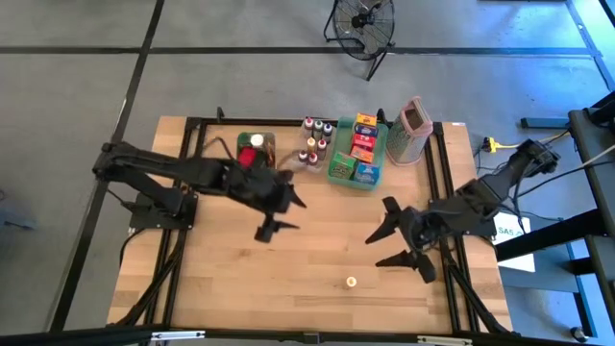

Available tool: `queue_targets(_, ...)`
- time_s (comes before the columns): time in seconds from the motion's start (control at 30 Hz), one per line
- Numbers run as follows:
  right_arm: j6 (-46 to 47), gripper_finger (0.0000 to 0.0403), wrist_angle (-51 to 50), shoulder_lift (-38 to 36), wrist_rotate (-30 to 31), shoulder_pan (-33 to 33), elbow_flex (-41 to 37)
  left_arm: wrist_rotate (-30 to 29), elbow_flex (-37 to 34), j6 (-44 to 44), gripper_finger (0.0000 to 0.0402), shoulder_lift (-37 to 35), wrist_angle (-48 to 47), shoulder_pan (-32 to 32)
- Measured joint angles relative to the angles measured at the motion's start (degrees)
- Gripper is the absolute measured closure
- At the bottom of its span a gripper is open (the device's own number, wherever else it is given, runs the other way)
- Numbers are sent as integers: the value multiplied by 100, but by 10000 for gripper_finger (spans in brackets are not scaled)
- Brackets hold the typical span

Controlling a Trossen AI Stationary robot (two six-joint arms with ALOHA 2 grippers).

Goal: Pick & Place Kitchen Items
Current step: Put the yellow food coloring bottle into the transparent bin

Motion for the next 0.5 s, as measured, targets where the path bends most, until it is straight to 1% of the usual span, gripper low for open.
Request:
queue_targets(0.1,-287,139,-17,-40,572,246,0,2,-1,-564,146,393,148,-214)
queue_targets(0.23,-640,139,-29,-270,1089,537,1,16,-2,-1314,146,809,448,-442)
queue_targets(0.37,-842,139,-291,-582,1182,824,0,-111,-2,-1744,146,1101,889,-552)
queue_targets(0.5,-863,139,-525,-803,1195,1198,1,-564,-2,-1958,146,1520,1752,-775)
